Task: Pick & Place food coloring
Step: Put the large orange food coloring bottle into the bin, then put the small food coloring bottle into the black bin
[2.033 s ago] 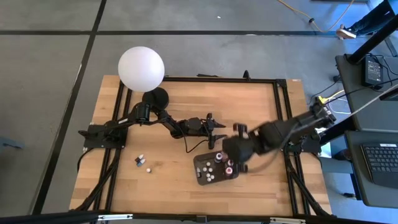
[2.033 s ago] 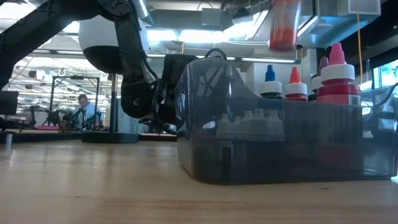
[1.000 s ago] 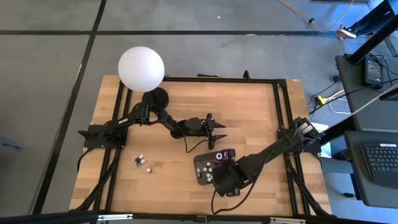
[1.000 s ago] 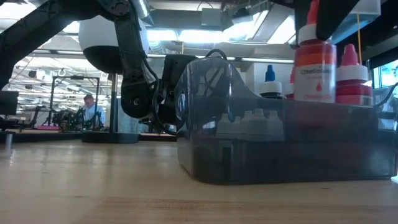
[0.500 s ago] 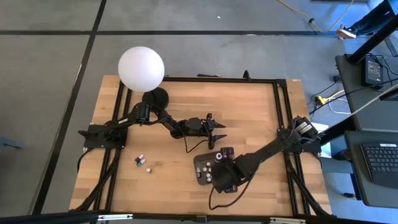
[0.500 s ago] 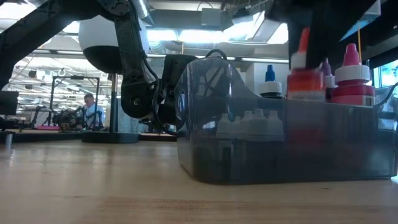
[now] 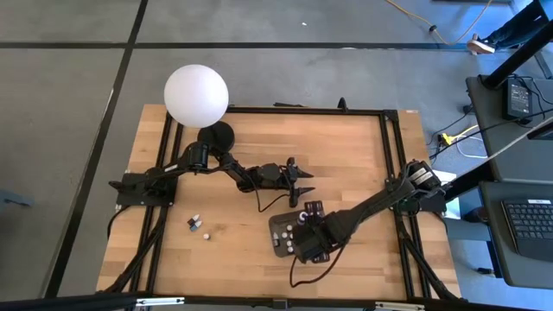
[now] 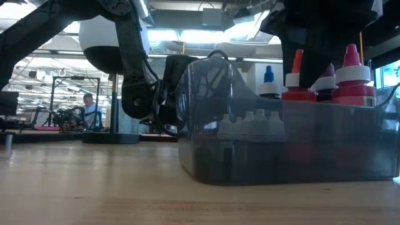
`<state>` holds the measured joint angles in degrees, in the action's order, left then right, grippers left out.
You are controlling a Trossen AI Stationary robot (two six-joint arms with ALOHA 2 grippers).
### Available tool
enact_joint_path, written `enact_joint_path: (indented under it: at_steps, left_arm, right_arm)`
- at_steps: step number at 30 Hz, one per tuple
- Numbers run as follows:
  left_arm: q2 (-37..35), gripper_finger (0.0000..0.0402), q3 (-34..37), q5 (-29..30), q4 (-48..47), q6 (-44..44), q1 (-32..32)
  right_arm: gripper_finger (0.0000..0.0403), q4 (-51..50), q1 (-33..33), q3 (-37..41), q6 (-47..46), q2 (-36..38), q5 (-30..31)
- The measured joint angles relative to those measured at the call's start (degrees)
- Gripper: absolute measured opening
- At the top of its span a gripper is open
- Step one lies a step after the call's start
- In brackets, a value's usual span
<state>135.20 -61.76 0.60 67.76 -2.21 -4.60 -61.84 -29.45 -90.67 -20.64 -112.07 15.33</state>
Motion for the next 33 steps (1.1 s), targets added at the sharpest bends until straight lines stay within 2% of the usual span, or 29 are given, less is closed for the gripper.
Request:
enact_joint_path:
  at_steps: [7, 11, 15, 23, 29, 33]
  left_arm:
    - [0.07, 0.0217, 0.00, 0.00, -0.84, 0.00, 0.00]
    - [0.07, 0.0217, 0.00, 0.00, -0.82, -0.01, 0.00]
    - [0.07, 0.0217, 0.00, 0.00, -0.80, -0.01, 0.00]
    - [-0.25, 0.0217, 0.28, -0.49, -0.81, 0.01, 0.00]
    - [-5.59, 0.0217, 3.21, -6.75, -0.43, -0.01, 0.00]
    - [-11.57, 0.0217, 6.80, -11.57, -0.91, -0.01, 0.06]
  right_arm:
    - [0.0166, -0.22, -0.02, 0.11, 1.45, -0.02, -0.14]
    - [0.0199, -0.23, -0.02, 0.10, 1.41, -0.02, 2.74]
    - [0.0223, -1.00, -0.02, -1.28, 1.61, 0.00, 2.88]
    - [0.0232, -8.08, -1.63, -9.25, 1.33, 1.85, 3.89]
    - [0.0232, -8.31, -8.83, -7.23, -3.44, 11.48, 14.09]
    - [0.0232, -7.65, -15.75, -1.91, -8.86, 17.84, 24.55]
